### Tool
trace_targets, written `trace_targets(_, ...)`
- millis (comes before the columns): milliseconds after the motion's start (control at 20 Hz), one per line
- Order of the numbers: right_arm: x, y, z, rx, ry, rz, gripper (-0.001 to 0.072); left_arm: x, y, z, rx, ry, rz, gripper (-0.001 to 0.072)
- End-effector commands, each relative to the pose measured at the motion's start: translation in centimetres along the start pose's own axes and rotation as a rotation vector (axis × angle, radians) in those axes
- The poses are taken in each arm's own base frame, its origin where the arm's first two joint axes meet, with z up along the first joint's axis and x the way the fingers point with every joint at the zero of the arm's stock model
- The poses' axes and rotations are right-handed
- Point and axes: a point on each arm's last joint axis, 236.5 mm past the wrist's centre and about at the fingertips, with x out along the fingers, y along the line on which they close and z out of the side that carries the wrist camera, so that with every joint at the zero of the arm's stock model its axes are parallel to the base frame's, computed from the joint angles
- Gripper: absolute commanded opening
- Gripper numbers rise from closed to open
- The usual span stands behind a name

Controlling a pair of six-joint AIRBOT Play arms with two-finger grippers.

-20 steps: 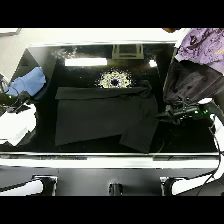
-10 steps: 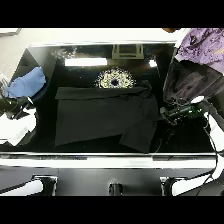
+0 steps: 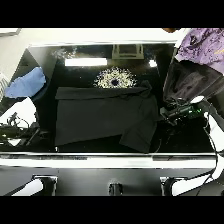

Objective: Fold the clothes and pants, and hang the long-sleeved shirts on hangers.

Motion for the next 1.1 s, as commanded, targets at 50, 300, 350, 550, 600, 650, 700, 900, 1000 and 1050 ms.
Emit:
trace_targets(50, 0.0, 0.3, -0.7, -0.023, 0.029, 0.013, 0.0027, 2.0, 0.0, -3.1, -0.011, 0.082, -0.024, 0.0533)
trace_targets(300, 0.0, 0.5, -0.9, -0.025, 0.038, 0.021, 0.0027, 2.4, -0.4, -4.5, -0.007, 0.143, -0.032, 0.0533)
trace_targets(350, 0.0, 0.6, -0.9, -0.024, 0.037, 0.026, 0.0027, 2.5, -0.4, -4.6, -0.010, 0.145, -0.035, 0.0533)
trace_targets(550, 0.0, 0.8, -0.8, -0.023, 0.032, 0.033, 0.0027, 3.2, -0.1, -5.2, -0.025, 0.180, -0.032, 0.0533)
trace_targets(600, 0.0, 0.8, -0.8, -0.022, 0.032, 0.034, 0.0027, 3.5, 0.0, -5.4, -0.032, 0.191, -0.031, 0.0532)
trace_targets(650, 0.0, 0.8, -0.8, -0.022, 0.032, 0.035, 0.0027, 3.7, 0.2, -5.2, -0.037, 0.190, -0.029, 0.0531)
trace_targets(700, 0.0, 0.8, -0.8, -0.022, 0.033, 0.035, 0.0027, 3.8, 0.2, -4.9, -0.040, 0.179, -0.031, 0.0528)
trace_targets(900, 0.0, 0.9, -0.9, -0.022, 0.038, 0.037, 0.0027, 4.0, -0.3, -3.9, -0.055, 0.135, -0.052, 0.0377)
trace_targets(1000, 0.0, 0.9, -0.9, -0.023, 0.037, 0.037, 0.0027, 4.2, -0.3, -3.7, -0.058, 0.130, -0.052, 0.0370)
trace_targets(1050, -0.1, 1.0, -0.9, -0.025, 0.033, 0.036, 0.0027, 4.3, -0.4, -3.6, -0.055, 0.129, -0.050, 0.0370)
